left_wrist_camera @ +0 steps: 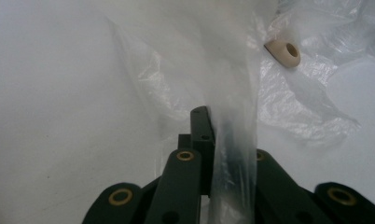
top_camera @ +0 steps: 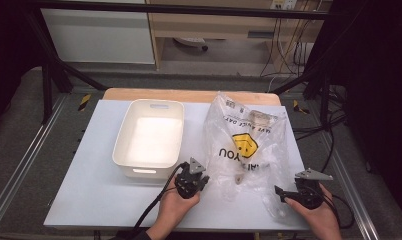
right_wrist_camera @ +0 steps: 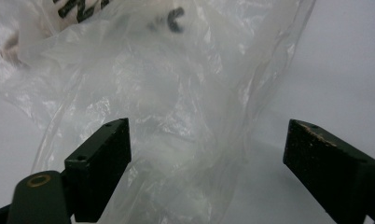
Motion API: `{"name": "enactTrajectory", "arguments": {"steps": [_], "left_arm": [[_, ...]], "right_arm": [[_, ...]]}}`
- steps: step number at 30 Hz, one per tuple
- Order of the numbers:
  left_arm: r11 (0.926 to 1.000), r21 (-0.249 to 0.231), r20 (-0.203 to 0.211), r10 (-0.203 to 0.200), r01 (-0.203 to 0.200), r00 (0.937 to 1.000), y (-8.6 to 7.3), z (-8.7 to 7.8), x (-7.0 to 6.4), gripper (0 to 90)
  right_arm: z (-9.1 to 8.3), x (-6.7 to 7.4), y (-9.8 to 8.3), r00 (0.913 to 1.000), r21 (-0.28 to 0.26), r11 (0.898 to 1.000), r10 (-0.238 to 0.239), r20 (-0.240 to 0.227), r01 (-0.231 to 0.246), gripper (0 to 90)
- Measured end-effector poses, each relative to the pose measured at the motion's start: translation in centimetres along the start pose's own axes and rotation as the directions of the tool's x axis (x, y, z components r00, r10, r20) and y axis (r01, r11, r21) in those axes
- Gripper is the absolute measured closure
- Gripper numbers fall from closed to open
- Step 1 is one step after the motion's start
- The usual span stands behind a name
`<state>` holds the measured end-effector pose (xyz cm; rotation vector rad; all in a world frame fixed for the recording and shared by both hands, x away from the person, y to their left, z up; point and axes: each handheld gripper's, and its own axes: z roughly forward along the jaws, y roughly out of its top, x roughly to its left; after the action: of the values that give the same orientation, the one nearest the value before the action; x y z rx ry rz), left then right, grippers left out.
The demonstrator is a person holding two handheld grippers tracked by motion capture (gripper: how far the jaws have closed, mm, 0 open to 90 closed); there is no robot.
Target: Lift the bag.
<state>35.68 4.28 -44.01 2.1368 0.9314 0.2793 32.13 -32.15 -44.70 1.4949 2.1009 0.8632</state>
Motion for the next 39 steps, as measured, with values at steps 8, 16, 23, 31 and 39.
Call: {"name": "enactTrajectory", "arguments": {"steps": [8,16,23,31,39], "left_arm": [[0.9999,0.011,0.005,0.007,-0.007,1.0000,-0.4,-0.3,0.1,89.3],[0.9999,0.007,0.014,0.015,-0.015,0.9998,-0.5,-0.1,0.1,89.5],[0.9998,-0.007,0.028,0.020,-0.020,0.9994,-0.3,-0.2,0.0,90.0],[0.9997,-0.026,0.051,0.003,-0.001,0.9987,0.5,-1.5,0.7,90.0],[0.9986,-0.051,0.037,0.017,-0.016,0.9992,2.1,-3.4,1.7,90.0]], "right_arm": [[0.4,0.8,-0.9,0.9990,0.014,0.999,-0.044,-0.013,0.044,14.5],[0.4,1.5,-0.6,0.9944,-0.002,0.996,-0.089,-0.058,0.089,37.8],[0.7,2.2,0.0,0.9842,-0.024,0.989,-0.147,-0.098,0.145,78.1],[0.8,2.4,0.7,0.9725,-0.033,0.982,-0.188,-0.138,0.185,90.0],[-0.8,2.6,2.7,0.9691,-0.098,0.973,-0.220,-0.110,0.210,90.0]]}}
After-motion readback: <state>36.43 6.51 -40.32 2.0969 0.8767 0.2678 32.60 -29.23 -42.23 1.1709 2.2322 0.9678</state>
